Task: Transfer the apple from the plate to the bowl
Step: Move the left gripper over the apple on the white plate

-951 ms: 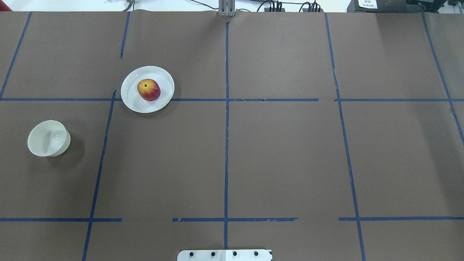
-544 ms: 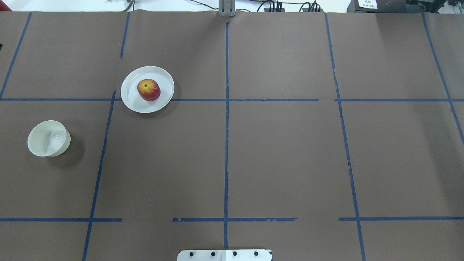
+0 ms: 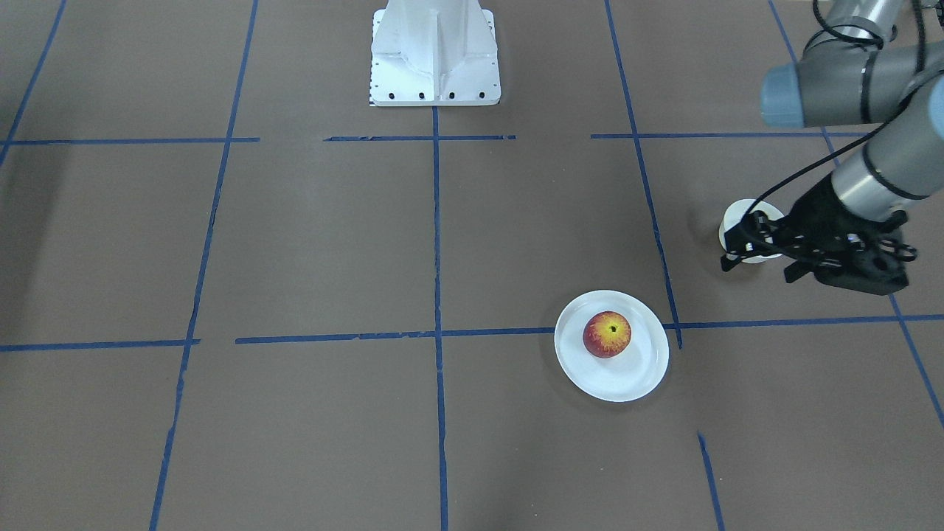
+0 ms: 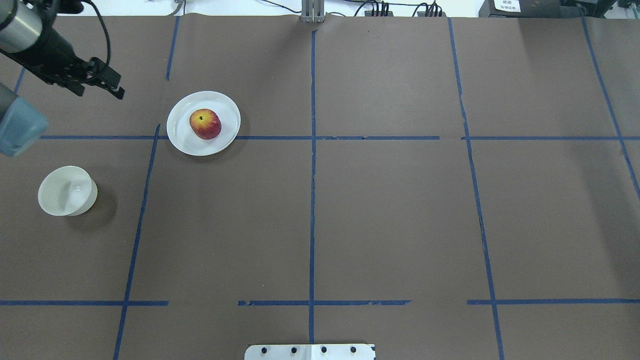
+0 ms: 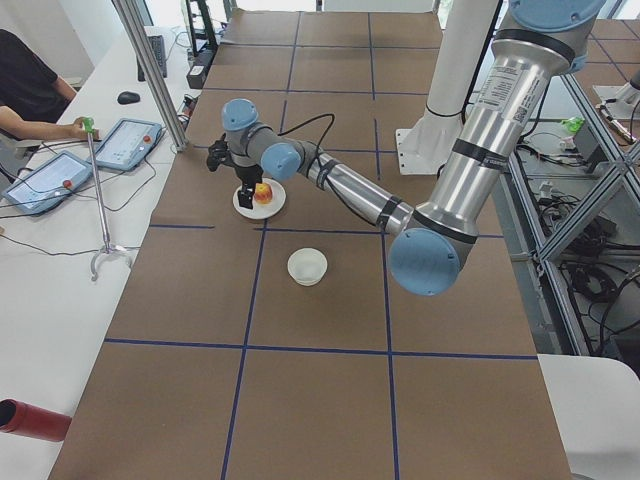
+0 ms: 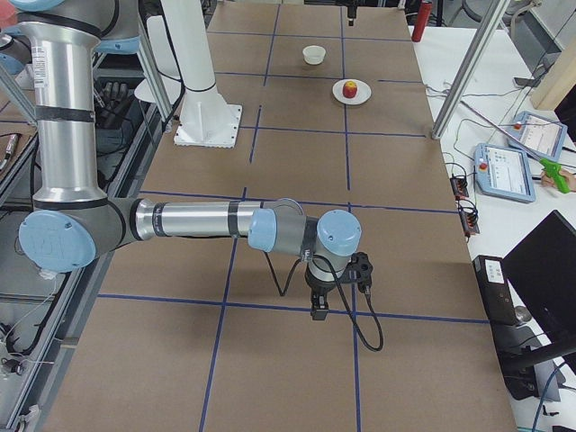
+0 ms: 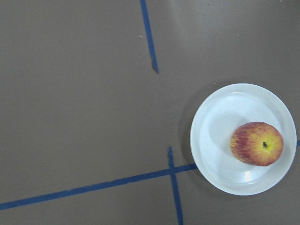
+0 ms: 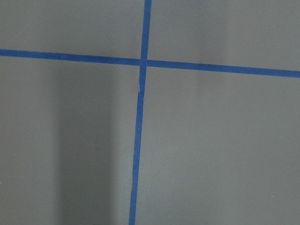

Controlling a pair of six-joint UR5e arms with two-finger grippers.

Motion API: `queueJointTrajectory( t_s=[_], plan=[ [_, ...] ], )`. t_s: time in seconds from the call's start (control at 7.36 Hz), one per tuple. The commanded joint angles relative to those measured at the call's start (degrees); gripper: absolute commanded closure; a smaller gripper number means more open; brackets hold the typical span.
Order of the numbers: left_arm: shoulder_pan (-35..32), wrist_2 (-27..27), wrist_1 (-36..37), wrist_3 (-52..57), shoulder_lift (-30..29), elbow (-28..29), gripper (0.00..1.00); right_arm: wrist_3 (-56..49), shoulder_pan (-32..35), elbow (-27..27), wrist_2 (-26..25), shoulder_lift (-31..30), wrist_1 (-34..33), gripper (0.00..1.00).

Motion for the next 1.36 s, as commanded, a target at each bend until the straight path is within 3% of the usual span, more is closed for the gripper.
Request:
queueJointTrajectory(
  t_s=[0.0,0.14,0.27,0.54,0.68,1.22],
  plan=[
    [4.27,0.71,0.00,-11.61,-5.56,2.67,0.00,0.00,0.00,0.00,0.00,0.00,-0.03,0.00],
    [6.11,1.84,-0.26,-14.87,-8.98,6.69,0.00,0.00,0.00,0.00,0.00,0.00,-0.03,0.00],
    [7.69,6.73,-0.18,-16.55,-11.63,9.52,0.00,0.00,0.00,0.00,0.00,0.00,-0.03,0.00],
    [10.07,9.14,-0.88,-17.97,-14.89,15.66,0.00,0.00,0.00,0.00,0.00,0.00,-0.03,0.00],
    [12.08,13.24,-2.62,-19.63,-14.91,16.30,0.00,0.00,0.00,0.00,0.00,0.00,-0.03,0.00],
    [13.24,14.16,-8.87,-21.05,-14.91,21.05,0.00,0.00,0.00,0.00,0.00,0.00,-0.03,0.00]
  ],
)
